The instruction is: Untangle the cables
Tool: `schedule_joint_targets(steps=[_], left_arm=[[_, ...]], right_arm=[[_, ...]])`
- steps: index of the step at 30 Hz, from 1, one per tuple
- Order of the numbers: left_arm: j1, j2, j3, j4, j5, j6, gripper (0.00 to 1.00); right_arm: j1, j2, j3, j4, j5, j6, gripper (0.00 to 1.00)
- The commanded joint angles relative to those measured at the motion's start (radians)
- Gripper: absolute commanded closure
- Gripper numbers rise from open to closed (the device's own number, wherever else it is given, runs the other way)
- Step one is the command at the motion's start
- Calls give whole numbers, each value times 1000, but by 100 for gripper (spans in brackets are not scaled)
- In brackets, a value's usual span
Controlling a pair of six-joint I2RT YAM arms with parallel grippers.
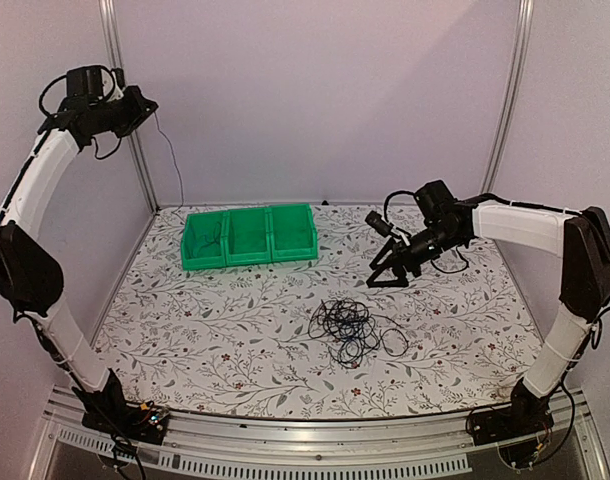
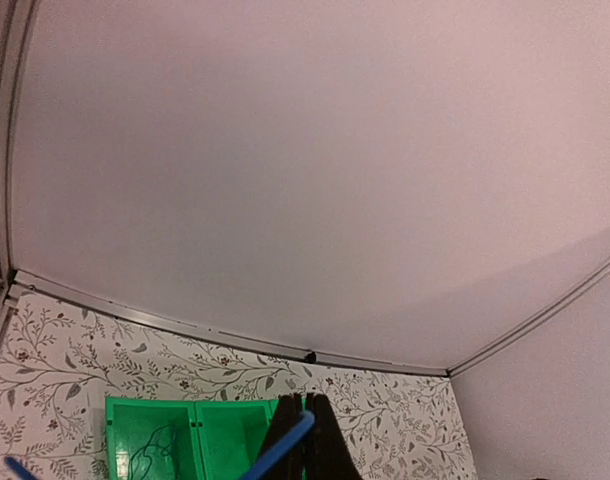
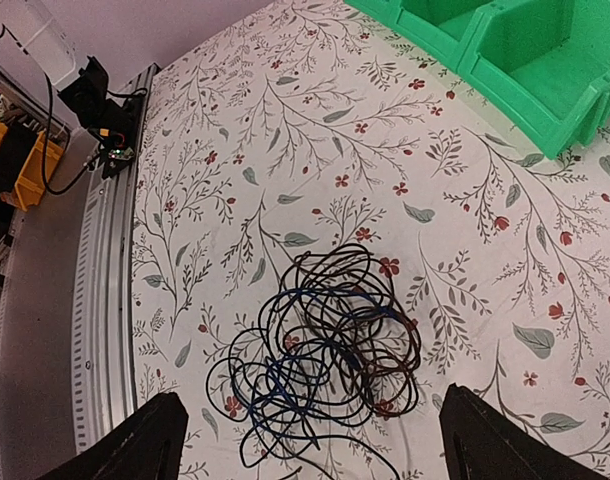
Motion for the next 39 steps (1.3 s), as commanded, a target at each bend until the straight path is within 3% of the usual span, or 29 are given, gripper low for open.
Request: schedule_joint_targets(steps=[1, 8, 15, 27, 39], left_arm=[[-1, 9, -3, 74, 46, -30, 100], [0, 32, 15, 24, 61, -1, 100], [0, -6, 15, 82, 6, 14, 100], [-11, 15, 81, 227, 69, -66, 100], [-50, 63, 167, 238, 60, -55, 100]], right_arm=[[2, -4, -14, 12, -9, 13, 8], [1, 15, -13, 19, -18, 19, 9], [1, 22, -9, 20, -19, 23, 9], [1, 36, -6, 24, -22, 28, 10], [2, 37, -8, 25, -23, 29, 10]])
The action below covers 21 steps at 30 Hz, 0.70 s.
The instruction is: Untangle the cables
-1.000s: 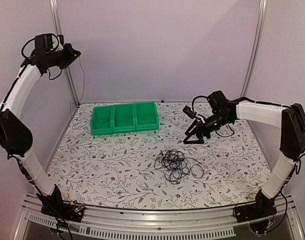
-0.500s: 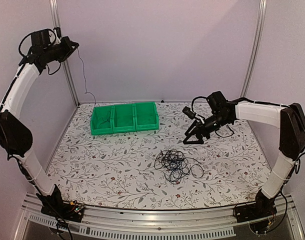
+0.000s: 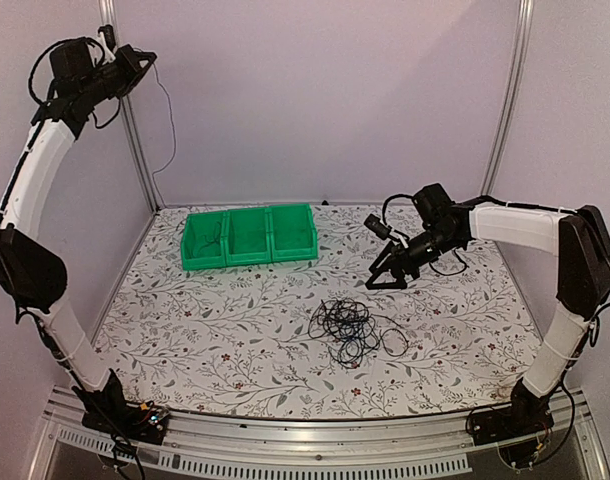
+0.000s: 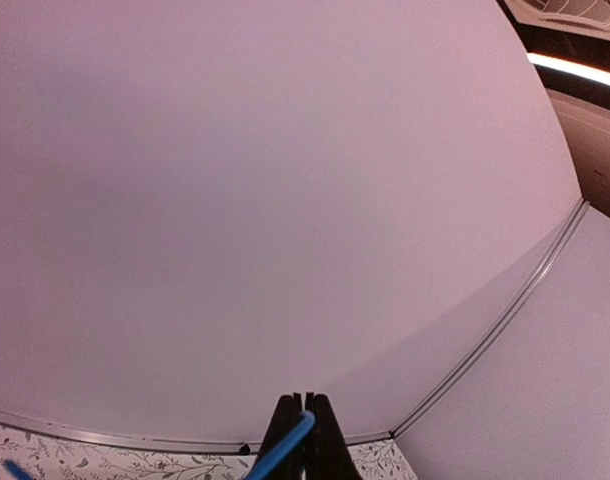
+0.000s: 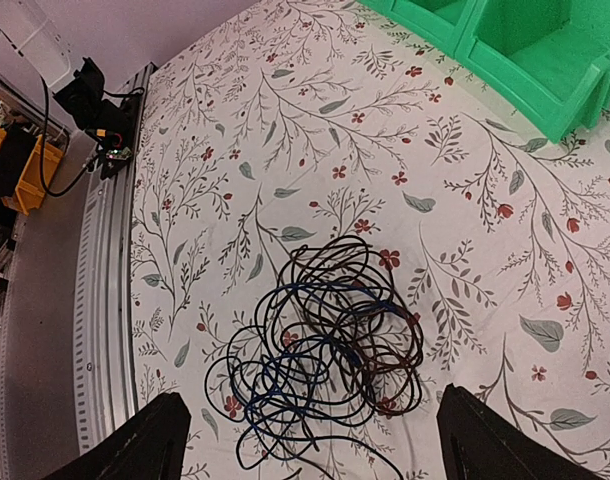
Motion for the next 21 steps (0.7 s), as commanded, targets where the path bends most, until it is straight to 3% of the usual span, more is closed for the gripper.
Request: schedule_joint_targets(steps=[1, 21], left_arm=[[-21, 23, -2, 22, 5, 1, 100], [-51, -4, -301, 85, -21, 27, 100]], right_arm=[[2, 15, -2, 15, -21, 10, 10], [3, 14, -14, 17, -18, 10, 10]])
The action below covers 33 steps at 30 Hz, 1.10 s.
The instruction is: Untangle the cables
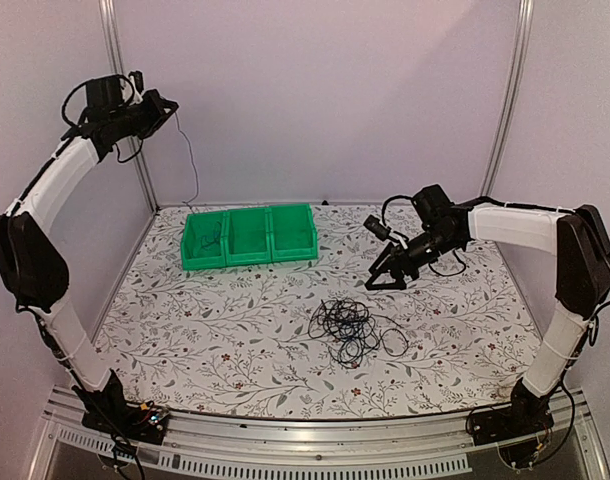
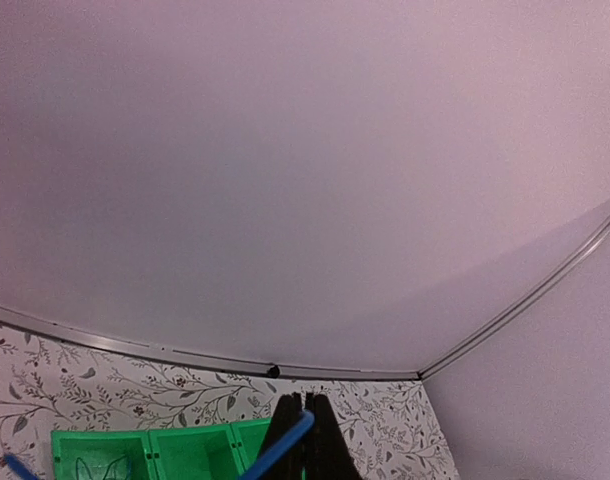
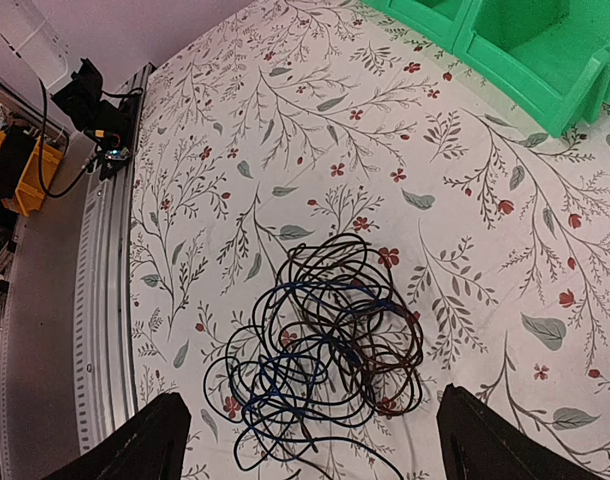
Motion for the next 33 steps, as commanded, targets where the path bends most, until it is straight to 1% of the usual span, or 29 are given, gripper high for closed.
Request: schedule_joint_targets(steps=[1, 5, 9, 13, 15, 18, 21, 28, 31, 33], left_arm=[[-20, -11, -41, 44, -18, 33, 100], [-36, -12, -89, 20, -76, 69, 100], [-55, -20, -165, 17, -101, 86, 100], [-79, -21, -234, 26, -95, 83, 100], [-96, -17, -260, 45, -65, 82, 100], [-123, 6, -263, 46, -38, 92, 100], [-131, 25, -263, 18, -55, 98, 100], [-121, 45, -264, -102, -154, 171, 100], [-121, 50, -262, -172, -268, 197, 100], [-122, 53, -269, -177, -331, 203, 100]], right_arm=[[1, 5, -13, 11, -18, 2, 10], [3, 2, -11, 12, -18, 2, 10], [2, 3, -12, 11, -14, 1, 10], [1, 2, -15, 8, -12, 0, 10], [1, 1, -15, 10, -13, -1, 10], [2, 4, -15, 11, -14, 0, 10], [2, 7, -12, 11, -15, 2, 10], [1, 7, -24, 16, -12, 4, 10], [1, 5, -28, 19, -14, 5, 10], [2, 5, -30, 20, -14, 5, 10]])
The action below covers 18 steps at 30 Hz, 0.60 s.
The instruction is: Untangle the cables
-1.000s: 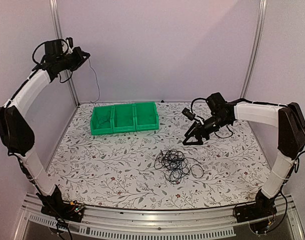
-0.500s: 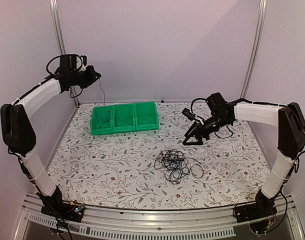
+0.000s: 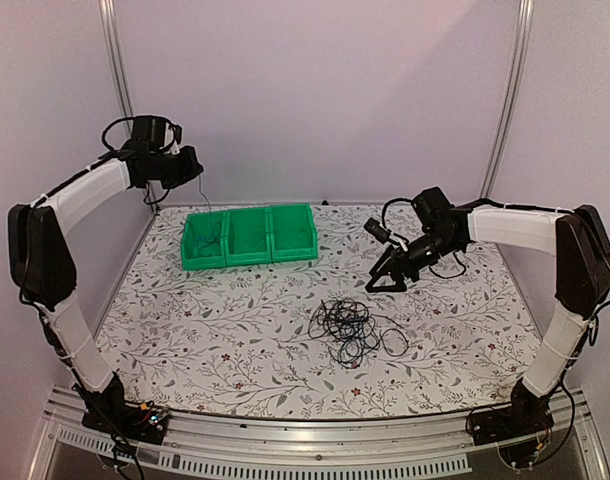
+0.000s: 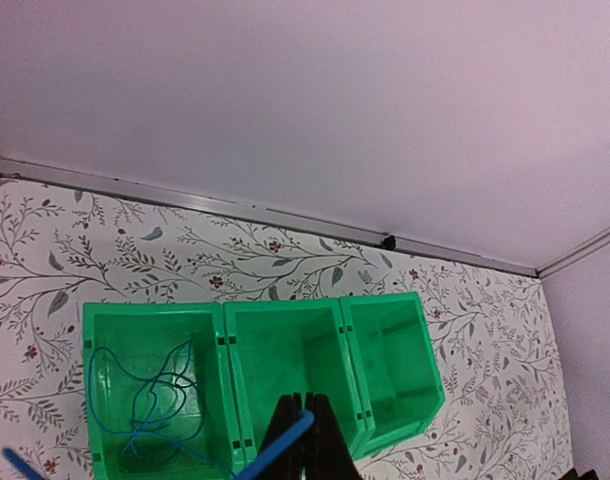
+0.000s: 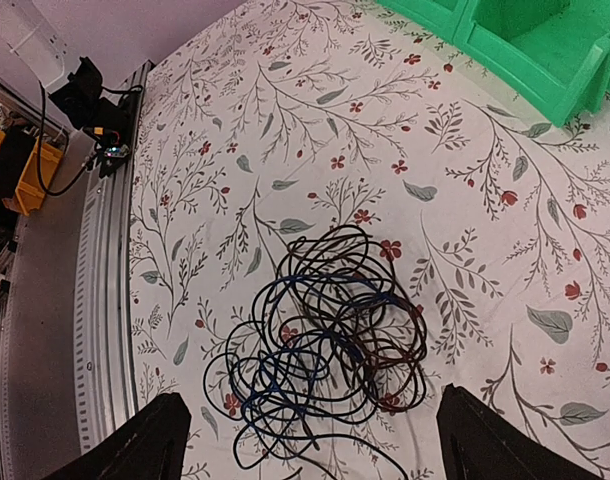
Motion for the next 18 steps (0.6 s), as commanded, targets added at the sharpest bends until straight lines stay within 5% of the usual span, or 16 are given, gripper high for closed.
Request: schedule_joint_targets(steps=[1, 12, 18], left_arm=[[4, 29, -7, -69, -168, 51, 100], [-71, 184, 7, -77, -456, 3, 100], [-91, 235, -16, -69, -409, -30, 100]], right_arm=[[3, 7, -13, 15, -19, 4, 10], [2, 16, -1, 7, -20, 13, 10], [3, -2, -25, 10, -7, 7, 10]])
